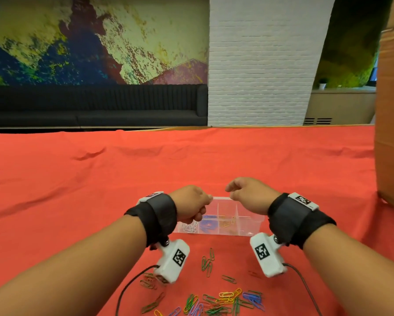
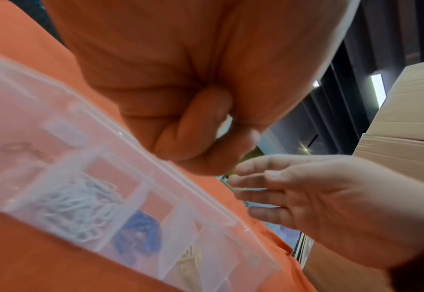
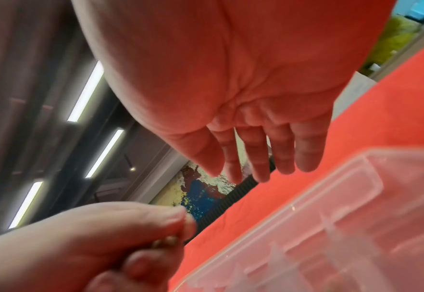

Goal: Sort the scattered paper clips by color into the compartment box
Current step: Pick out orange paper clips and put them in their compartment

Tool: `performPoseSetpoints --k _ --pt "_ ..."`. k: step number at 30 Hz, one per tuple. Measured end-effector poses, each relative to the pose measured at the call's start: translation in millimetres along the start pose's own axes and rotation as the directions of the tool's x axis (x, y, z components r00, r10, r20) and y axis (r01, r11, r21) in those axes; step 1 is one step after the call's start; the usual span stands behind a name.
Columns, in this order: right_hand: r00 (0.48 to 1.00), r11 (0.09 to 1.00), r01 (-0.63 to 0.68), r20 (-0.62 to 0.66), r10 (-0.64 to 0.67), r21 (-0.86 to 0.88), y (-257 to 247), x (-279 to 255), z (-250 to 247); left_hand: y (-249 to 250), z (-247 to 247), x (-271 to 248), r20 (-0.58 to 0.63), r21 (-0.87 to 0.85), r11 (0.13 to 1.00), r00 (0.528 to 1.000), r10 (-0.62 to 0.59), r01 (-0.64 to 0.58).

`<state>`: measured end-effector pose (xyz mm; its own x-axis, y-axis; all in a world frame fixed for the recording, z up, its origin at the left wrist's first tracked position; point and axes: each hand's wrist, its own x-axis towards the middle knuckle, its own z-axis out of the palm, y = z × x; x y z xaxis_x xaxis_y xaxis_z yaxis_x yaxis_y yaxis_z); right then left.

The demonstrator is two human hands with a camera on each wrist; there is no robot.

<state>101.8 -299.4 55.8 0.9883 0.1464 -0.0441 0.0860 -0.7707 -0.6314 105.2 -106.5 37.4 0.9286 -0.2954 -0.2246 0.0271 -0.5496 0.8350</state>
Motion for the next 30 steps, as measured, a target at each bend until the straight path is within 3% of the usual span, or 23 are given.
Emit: performPoseSetpoints --k 2,5,9,12,14,17,19,22,25,28,30 --pt "1.000 0.999 0.027 0.015 -0.027 -0.021 6 -13 -7 9 8 15 -0.009 0.090 0.996 1.000 -0.001 0.001" --pt "0.984 0.999 0.018 0.180 -0.011 -0.036 16 -37 -11 22 18 27 -0.037 0.310 0.951 0.999 0.023 -0.011" --pt "0.951 0.975 0.018 0.305 0.051 -0.220 31 -64 -6 26 33 31 -0.090 0.466 0.883 0.989 0.114 -0.059" --pt "0.952 0.946 0.022 0.295 0.079 -0.322 44 -73 -3 23 40 33 -0.050 0.501 0.863 0.993 0.110 -0.070" --pt "0.953 0.937 0.039 0.295 0.071 -0.349 50 -78 -1 23 39 28 -0.018 0.446 0.893 0.997 0.075 -0.060" --pt "0.940 0.946 0.056 0.335 0.058 -0.319 53 -88 7 25 31 6 -0.066 0.409 0.906 0.987 0.145 -0.105" --pt "0.933 0.936 0.090 0.358 0.041 -0.341 55 -95 14 20 23 -17 -0.071 0.478 0.856 0.963 0.261 -0.196" --pt "0.923 0.920 0.152 0.384 -0.002 -0.360 57 -106 25 0 12 -58 0.041 0.636 0.706 0.927 0.372 -0.311" --pt "0.909 0.935 0.178 0.414 -0.038 -0.306 54 -114 34 -35 1 -92 0.205 0.724 0.615 0.949 0.241 -0.312" --pt "0.883 0.948 0.206 0.465 -0.072 -0.243 44 -118 41 -67 -8 -116 0.331 0.678 0.684 0.943 0.043 -0.270" --pt "0.868 0.936 0.255 0.483 -0.110 -0.245 36 -117 48 -81 -11 -126 0.359 0.645 0.724 0.933 -0.005 -0.244"
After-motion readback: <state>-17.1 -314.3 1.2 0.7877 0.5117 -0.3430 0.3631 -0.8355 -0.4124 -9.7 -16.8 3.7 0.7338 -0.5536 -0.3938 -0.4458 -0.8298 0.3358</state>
